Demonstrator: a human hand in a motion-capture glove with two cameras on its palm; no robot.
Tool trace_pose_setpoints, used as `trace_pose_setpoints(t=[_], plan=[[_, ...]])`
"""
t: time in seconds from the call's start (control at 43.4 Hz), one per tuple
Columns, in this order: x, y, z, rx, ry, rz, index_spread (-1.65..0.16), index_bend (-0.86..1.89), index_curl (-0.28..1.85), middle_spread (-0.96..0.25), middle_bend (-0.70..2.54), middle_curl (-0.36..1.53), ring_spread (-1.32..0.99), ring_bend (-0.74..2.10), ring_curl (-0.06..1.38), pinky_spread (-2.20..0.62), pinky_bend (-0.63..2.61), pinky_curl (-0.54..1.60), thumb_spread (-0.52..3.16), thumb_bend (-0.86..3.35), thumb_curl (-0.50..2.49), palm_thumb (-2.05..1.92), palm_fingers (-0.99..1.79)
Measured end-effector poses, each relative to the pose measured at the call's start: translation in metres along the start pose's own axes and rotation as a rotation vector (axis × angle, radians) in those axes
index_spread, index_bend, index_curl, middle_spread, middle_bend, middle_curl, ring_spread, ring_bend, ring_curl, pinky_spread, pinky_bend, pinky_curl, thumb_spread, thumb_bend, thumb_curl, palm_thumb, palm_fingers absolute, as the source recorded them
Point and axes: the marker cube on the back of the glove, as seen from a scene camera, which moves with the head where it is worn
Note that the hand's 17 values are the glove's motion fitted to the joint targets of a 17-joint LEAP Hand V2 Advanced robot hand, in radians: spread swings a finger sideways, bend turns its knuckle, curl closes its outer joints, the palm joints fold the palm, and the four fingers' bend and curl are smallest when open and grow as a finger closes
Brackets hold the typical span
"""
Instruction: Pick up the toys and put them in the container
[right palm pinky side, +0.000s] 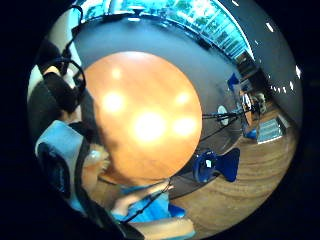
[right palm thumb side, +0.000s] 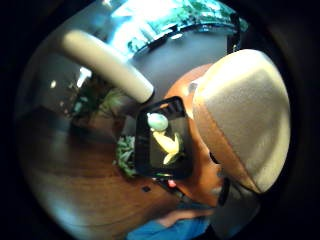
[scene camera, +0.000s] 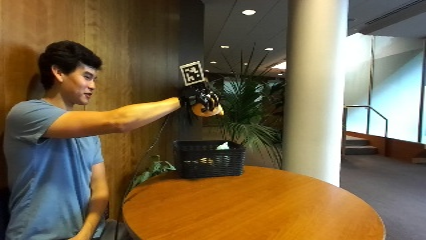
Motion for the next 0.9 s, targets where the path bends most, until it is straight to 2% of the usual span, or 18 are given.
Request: trace_pose_setpoints(t=[0.092, 0.161, 0.23, 0.345, 0.621, 0.691, 0.737, 0.76, 0.783, 0.875, 0.898], plan=[[-0.030, -0.006, 0.013, -0.021, 0.089, 0.057, -0.35, 0.16, 0.32, -0.44, 0.36, 0.61, -0.47, 1.06, 0.53, -0.41, 1.19, 0.43, 0.77, 0.22, 0.89, 0.75, 0.85], [-0.060, -0.010, 0.019, -0.018, 0.033, 0.071, -0.35, 0.15, 0.32, -0.44, 0.34, 0.62, -0.47, 1.06, 0.54, -0.42, 1.19, 0.43, 0.77, 0.22, 0.90, 0.75, 0.83], [-0.070, -0.008, 0.023, -0.017, -0.052, -0.002, -0.35, 0.16, 0.32, -0.43, 0.32, 0.63, -0.47, 1.05, 0.54, -0.42, 1.19, 0.43, 0.77, 0.21, 0.91, 0.75, 0.82], [-0.041, -0.003, 0.035, -0.034, -0.089, -0.066, -0.34, 0.17, 0.33, -0.41, 0.28, 0.65, -0.46, 1.04, 0.53, -0.42, 1.18, 0.43, 0.78, 0.21, 0.93, 0.75, 0.83], [-0.073, 0.005, 0.083, -0.154, -0.079, -0.071, -0.33, 0.15, 0.35, -0.35, 0.19, 0.68, -0.44, 1.01, 0.53, -0.41, 1.17, 0.43, 0.83, 0.18, 0.95, 0.72, 0.80], [-0.085, 0.010, 0.089, -0.197, -0.143, -0.123, -0.33, 0.14, 0.36, -0.33, 0.17, 0.68, -0.44, 1.01, 0.54, -0.41, 1.19, 0.44, 0.85, 0.16, 0.95, 0.70, 0.75], [-0.092, 0.014, 0.092, -0.235, -0.184, -0.164, -0.32, 0.04, 0.33, -0.28, 0.15, 0.67, -0.41, 1.00, 0.54, -0.41, 1.26, 0.45, 0.92, 0.12, 0.93, 0.62, 0.66], [-0.092, 0.015, 0.094, -0.258, -0.181, -0.170, -0.33, 0.11, 0.35, -0.29, 0.16, 0.68, -0.42, 1.00, 0.55, -0.41, 1.24, 0.44, 0.90, 0.14, 0.94, 0.66, 0.67], [-0.092, 0.017, 0.097, -0.283, -0.165, -0.168, -0.32, 0.03, 0.31, -0.25, 0.12, 0.66, -0.39, 1.04, 0.55, -0.41, 1.27, 0.45, 0.99, 0.08, 0.90, 0.53, 0.63], [-0.090, 0.020, 0.103, -0.346, -0.120, -0.178, -0.29, 0.12, 0.34, -0.10, 0.04, 0.61, -0.27, 0.96, 0.55, -0.31, 1.38, 0.49, 1.06, -0.11, 0.73, 0.19, 0.19], [-0.089, 0.019, 0.103, -0.342, -0.115, -0.186, -0.29, 0.15, 0.35, -0.07, 0.02, 0.58, -0.23, 0.86, 0.53, -0.27, 1.44, 0.51, 1.05, -0.14, 0.69, 0.09, 0.05]])
